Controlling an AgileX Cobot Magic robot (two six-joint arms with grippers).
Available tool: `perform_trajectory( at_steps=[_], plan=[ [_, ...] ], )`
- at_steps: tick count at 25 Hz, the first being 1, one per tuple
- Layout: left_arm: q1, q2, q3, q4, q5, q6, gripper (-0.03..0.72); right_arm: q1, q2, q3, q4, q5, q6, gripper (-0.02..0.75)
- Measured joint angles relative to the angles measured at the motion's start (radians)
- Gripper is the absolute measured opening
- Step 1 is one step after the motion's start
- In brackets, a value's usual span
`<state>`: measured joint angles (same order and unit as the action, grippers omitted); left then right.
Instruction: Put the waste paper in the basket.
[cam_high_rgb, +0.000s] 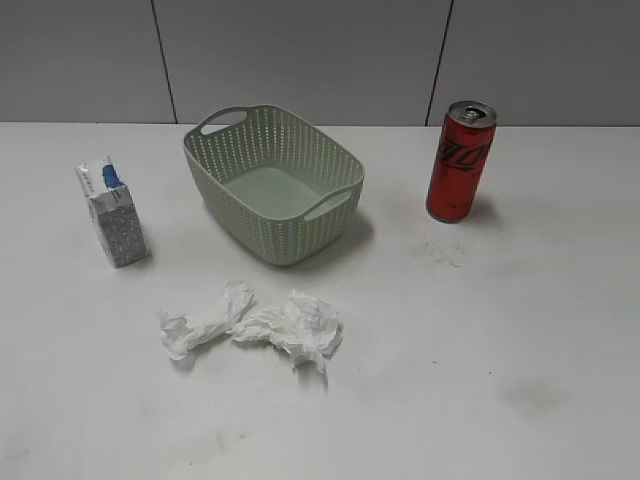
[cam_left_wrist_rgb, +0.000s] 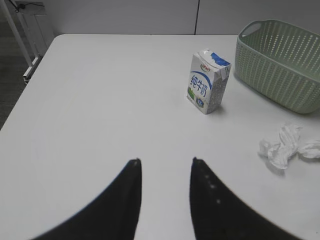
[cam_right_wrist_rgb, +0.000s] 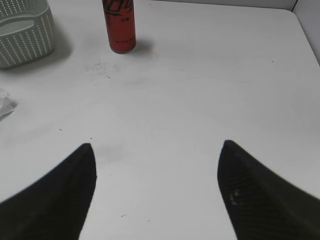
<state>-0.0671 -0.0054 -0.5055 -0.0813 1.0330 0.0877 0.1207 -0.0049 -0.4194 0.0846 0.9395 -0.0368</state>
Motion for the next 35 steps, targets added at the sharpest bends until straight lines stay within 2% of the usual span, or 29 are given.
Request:
perform_trajectory(
  at_steps=[35],
  plan=[
    [0.0, 0.0, 0.0, -0.002, 0.0, 0.0, 0.238, 0.0, 0.0, 0.0, 0.005, -0.001, 0.0, 0.571]
  ],
)
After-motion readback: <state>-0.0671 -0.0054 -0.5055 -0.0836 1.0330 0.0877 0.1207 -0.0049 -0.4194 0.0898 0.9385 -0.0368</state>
